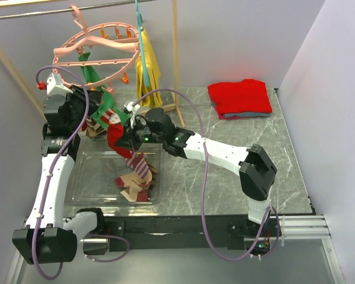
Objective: Remove the socks clipped to the hanger
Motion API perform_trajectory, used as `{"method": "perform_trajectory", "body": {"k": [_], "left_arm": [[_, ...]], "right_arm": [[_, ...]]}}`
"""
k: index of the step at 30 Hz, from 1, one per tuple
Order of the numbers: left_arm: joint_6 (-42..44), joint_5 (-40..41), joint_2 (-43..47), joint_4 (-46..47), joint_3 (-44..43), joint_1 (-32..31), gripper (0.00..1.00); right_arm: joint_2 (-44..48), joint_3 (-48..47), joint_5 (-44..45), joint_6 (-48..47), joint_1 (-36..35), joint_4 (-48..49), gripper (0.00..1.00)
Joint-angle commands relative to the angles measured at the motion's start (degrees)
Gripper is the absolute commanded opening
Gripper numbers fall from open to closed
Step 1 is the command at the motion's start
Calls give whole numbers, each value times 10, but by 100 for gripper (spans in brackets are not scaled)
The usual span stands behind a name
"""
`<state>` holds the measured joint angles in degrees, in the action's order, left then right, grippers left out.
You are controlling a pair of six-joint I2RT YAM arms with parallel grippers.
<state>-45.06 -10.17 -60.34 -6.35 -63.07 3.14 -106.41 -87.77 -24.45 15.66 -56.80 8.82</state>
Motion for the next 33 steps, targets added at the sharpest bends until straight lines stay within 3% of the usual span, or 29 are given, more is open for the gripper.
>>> {"method": "perform_trajectory", "body": {"k": [1,15,21,24,27,28,31,33], "left_arm": [[5,10,16,23,-19,-1,1],[-2,11,13,16,-28,0,1],[-12,3,16,16,-30,-1,1],[-18,-8,14,13,-42,-1,1],[-29,-25,13,16,-51,-1,1],[-35,-31,13,18,-54,-1,1],[-48,-45,14,20,-64,-1,1],[-52,-50,16,25,-70,0,1]], "right_arm": [[34,5,15,-15,-4,-7,0],[83,131,32,-5,-17,9,0],[64,132,24,-7,-43,-2,1],[54,134,23,-13,-56,-6,10],[59,148,45,-23,-64,-6,36],[60,151,60,-26,-65,-6,52],[72,161,97,-44,-69,-11,76],[79,160,121,-60,-70,-14,84]]}}
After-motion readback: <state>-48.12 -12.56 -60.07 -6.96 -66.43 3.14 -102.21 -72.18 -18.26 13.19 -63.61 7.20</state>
